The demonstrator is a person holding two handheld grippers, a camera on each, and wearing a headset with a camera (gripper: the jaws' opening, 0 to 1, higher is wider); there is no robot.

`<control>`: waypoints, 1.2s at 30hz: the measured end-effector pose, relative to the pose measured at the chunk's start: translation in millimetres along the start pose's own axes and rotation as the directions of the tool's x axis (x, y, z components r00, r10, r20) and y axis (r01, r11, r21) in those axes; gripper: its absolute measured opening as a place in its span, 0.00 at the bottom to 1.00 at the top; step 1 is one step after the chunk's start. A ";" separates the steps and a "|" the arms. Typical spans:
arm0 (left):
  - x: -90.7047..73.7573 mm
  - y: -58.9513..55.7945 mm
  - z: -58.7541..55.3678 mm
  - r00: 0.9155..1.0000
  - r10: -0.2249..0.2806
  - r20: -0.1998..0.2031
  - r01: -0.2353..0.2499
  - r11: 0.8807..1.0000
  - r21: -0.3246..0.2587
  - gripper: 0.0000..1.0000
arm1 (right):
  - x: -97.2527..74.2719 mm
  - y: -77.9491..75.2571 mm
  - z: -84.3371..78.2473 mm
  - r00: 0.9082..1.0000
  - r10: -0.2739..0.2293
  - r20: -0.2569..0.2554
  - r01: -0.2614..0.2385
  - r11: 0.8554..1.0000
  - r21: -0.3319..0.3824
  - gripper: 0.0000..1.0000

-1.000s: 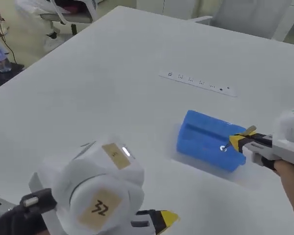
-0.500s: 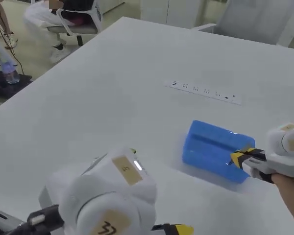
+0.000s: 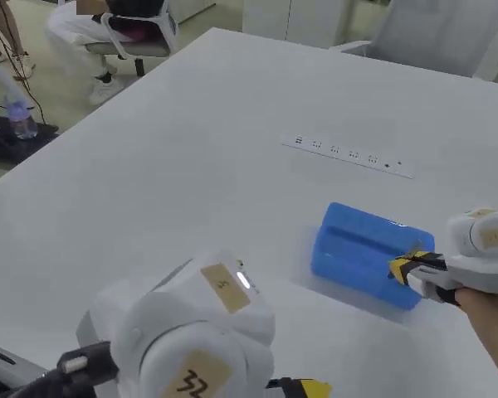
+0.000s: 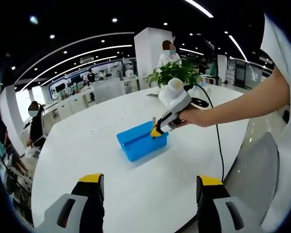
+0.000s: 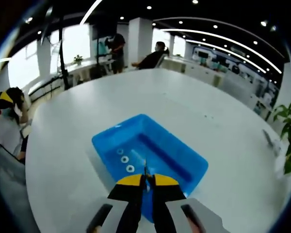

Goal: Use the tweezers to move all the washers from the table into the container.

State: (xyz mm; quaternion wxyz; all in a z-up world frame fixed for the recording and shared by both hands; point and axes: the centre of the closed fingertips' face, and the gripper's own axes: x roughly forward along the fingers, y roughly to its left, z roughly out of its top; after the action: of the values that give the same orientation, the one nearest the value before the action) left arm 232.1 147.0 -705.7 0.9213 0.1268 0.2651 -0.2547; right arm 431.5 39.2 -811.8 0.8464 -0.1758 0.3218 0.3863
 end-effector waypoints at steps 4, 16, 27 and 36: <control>0.4 -7.1 1.8 0.999 -0.048 0.008 0.048 0.999 0.003 0.63 | -1.6 0.9 1.5 1.000 0.002 0.002 -0.002 1.000 -0.020 0.03; 3.7 -26.7 39.5 0.961 -0.256 0.108 0.250 0.966 0.062 0.22 | -76.6 38.8 49.0 0.978 0.039 0.203 -0.024 0.997 -0.076 0.03; 6.2 -37.7 65.5 0.916 -0.377 0.136 0.344 0.913 0.218 0.10 | -117.5 112.7 28.6 0.968 0.188 0.167 -0.160 0.973 -0.167 0.03; 10.1 -59.9 68.0 0.858 -0.502 0.108 0.451 0.838 0.307 0.13 | -124.0 161.0 -0.1 0.955 0.292 0.044 -0.264 0.910 -0.320 0.03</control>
State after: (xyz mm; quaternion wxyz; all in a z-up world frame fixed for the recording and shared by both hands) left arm 236.2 67.6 -661.0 0.8226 0.1573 0.1648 -0.5210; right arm 246.6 75.1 -735.4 0.7583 -0.2412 0.2398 0.5562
